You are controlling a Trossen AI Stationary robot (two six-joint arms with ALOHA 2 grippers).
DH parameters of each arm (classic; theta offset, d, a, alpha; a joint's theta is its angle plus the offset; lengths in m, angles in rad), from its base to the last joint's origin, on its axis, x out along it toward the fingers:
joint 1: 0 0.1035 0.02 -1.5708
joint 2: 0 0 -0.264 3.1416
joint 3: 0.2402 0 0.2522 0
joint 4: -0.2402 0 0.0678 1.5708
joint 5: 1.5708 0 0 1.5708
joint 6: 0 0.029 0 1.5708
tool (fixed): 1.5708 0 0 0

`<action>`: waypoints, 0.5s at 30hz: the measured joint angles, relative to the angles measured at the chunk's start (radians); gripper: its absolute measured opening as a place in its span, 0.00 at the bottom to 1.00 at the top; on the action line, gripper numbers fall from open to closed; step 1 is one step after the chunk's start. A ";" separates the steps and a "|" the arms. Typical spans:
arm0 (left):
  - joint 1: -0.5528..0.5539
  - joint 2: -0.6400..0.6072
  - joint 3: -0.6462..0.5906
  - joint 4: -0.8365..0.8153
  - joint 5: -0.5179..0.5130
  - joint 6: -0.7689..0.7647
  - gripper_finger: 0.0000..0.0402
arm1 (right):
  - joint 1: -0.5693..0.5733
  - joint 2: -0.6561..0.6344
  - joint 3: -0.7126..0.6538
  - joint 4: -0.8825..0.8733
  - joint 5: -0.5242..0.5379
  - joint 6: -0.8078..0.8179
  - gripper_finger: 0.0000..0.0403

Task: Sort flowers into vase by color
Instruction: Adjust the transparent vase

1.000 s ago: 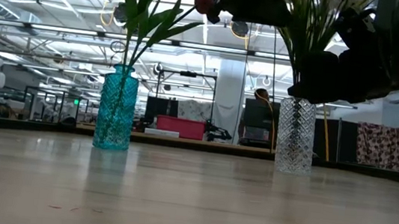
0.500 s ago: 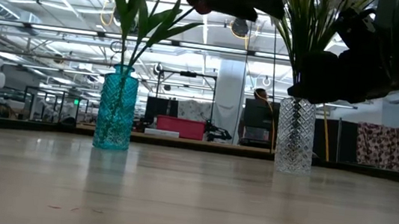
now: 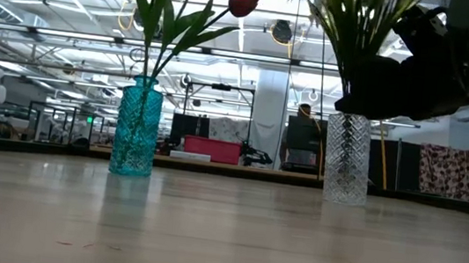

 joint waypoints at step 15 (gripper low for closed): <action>-0.047 -0.046 0.000 -0.036 -0.064 0.001 0.72 | 0.004 -0.025 -0.002 -0.018 -0.064 -0.013 0.69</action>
